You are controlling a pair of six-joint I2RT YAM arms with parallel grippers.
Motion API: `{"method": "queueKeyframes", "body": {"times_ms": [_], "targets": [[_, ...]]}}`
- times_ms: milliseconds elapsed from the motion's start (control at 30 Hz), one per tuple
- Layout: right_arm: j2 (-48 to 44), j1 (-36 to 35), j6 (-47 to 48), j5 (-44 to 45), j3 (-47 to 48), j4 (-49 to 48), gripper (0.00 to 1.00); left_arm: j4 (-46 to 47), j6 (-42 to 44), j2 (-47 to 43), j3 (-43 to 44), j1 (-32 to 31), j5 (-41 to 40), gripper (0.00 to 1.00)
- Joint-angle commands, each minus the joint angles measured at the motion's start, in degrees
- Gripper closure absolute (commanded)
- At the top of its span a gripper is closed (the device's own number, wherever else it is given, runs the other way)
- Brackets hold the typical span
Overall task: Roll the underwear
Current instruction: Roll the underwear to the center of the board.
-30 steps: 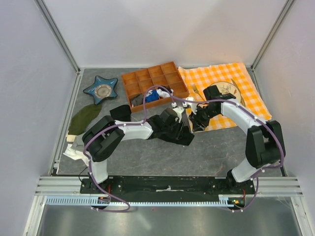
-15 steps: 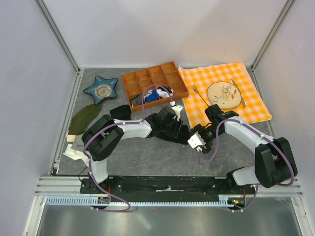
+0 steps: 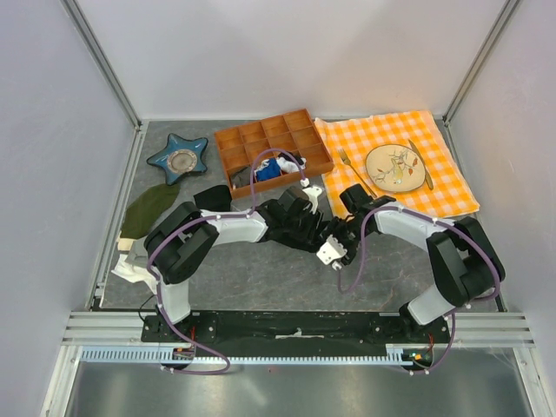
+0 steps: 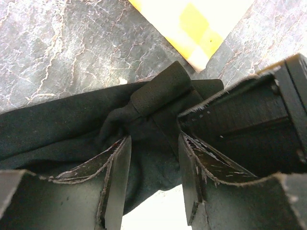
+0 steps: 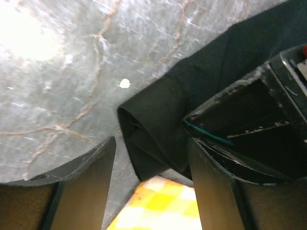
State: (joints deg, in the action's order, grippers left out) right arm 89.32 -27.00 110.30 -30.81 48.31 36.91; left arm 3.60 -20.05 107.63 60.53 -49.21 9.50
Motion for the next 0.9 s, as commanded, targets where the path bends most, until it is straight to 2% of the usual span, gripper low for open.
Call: {"method": "queueKeyframes", "body": {"times_ms": [0,233,467,500,600,633,700,733,867], "targets": [[4.37,-0.59,1.67,8.03,-0.5,-4.56,0.33,-3.07,1.6,-0.83,-0.15,-0.1,0.7,0.47],[5.78,-2.61,0.18,11.21,-2.08,-3.07,0.47,-1.57,2.21,-10.05,-3.22,-0.01,-1.93,0.41],[5.96,-5.6,-2.8,10.59,-1.65,1.67,0.63,-0.52,3.0,-21.47,-11.13,0.34,-8.52,0.37],[6.13,-6.39,-3.33,10.33,-1.38,2.29,0.69,-0.35,3.18,-23.07,-12.27,0.26,-9.66,0.37],[6.22,-7.88,-5.97,9.1,-0.07,6.76,0.79,2.72,4.05,-30.89,-18.77,0.26,-11.0,0.37],[6.13,-8.06,-6.76,8.49,0.29,8.08,0.81,4.3,5.54,-33.6,-23.4,-0.01,-10.38,0.36],[5.61,-8.85,-8.78,6.21,0.99,11.86,0.86,12.38,8.17,-41.77,-29.21,-2.28,-9.67,0.33],[5.43,-8.94,-9.57,5.24,1.17,13.09,0.86,14.92,10.97,-44.33,-34.46,-4.73,-9.67,0.33],[6.48,-9.29,-15.98,-0.91,5.02,22.13,0.88,23.45,13.55,-54.71,-44.43,-10.28,-9.67,0.33]]}}
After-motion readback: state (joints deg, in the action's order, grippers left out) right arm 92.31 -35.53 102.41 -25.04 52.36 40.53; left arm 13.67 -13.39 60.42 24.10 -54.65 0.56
